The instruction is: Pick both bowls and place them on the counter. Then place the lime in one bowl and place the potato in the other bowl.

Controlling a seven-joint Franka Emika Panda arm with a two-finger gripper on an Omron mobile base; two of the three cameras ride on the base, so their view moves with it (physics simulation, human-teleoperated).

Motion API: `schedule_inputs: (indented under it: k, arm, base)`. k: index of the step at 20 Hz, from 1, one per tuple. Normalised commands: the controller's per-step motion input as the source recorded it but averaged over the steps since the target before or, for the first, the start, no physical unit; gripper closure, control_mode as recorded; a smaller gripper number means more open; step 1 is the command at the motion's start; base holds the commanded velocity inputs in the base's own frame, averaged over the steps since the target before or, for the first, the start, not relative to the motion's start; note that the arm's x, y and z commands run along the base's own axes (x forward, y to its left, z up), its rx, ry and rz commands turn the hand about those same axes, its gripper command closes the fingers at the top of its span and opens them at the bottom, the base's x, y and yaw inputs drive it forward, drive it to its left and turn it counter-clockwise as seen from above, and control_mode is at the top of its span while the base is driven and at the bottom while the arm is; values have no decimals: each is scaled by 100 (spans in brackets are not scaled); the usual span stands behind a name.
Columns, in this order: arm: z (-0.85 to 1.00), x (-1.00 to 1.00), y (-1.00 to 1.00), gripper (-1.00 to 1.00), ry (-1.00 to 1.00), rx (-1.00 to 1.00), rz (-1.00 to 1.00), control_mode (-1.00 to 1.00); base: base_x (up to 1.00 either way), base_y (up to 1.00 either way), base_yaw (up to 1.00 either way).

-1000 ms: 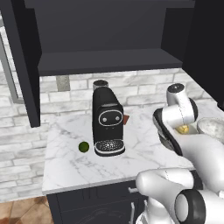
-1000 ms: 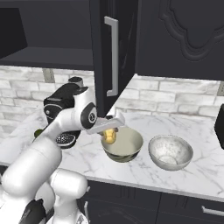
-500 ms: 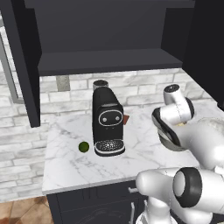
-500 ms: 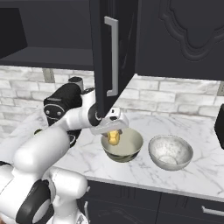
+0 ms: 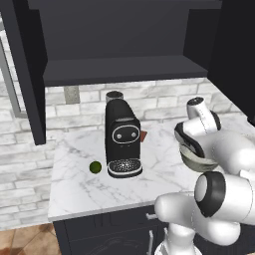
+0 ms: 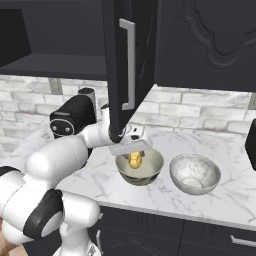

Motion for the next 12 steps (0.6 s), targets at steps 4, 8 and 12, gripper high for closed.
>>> schedule_inputs:
  k: [4,8,12]
  arm:
    - [-26,2,-7,100,4,0,-5,-100]
    - [-15,0,-14,100,0,0,-2,-100]
    - [-17,0,-7,100,0,0,0,-100]
  base:
    - [0,0,0]
    - [0,0,0]
    - [0,0,0]
